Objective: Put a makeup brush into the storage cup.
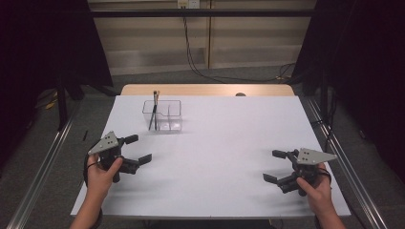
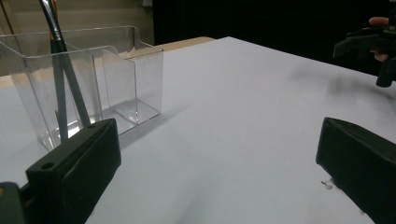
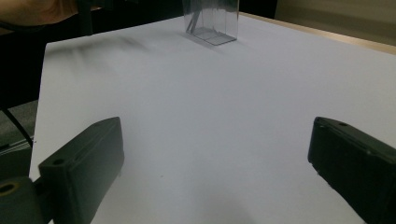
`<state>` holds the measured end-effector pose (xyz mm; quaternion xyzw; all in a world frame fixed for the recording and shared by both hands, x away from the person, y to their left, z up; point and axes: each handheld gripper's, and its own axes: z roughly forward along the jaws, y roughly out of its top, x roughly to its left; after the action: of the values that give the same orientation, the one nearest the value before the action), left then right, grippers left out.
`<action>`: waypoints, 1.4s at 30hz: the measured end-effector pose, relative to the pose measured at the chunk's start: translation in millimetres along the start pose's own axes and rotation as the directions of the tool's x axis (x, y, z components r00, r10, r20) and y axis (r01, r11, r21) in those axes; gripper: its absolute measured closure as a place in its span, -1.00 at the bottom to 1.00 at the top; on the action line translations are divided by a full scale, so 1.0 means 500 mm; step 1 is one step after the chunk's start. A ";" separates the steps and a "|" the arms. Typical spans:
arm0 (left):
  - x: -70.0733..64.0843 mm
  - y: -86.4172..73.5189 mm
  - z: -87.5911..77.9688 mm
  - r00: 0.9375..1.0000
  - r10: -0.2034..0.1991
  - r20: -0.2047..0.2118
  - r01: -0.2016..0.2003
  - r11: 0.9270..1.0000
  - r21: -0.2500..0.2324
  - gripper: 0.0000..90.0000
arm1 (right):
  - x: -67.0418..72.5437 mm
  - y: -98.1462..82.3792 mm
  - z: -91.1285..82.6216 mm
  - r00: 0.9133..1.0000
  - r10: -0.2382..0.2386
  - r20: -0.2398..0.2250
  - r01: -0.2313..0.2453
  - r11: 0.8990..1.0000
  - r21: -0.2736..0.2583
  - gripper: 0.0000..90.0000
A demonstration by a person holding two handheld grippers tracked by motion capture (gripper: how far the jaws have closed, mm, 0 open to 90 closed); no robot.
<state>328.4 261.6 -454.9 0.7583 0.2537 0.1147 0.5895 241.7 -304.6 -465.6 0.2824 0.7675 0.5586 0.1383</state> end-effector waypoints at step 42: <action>-0.033 -0.029 -0.039 1.000 0.001 0.010 -0.001 1.000 0.014 -1.00 | -0.004 0.000 -0.003 1.000 0.001 0.015 -0.001 1.000 -0.013 -0.93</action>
<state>301.6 272.0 -461.1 0.7632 0.2509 0.1093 0.5854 242.4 -307.0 -465.0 0.2862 0.7626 0.5615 0.1458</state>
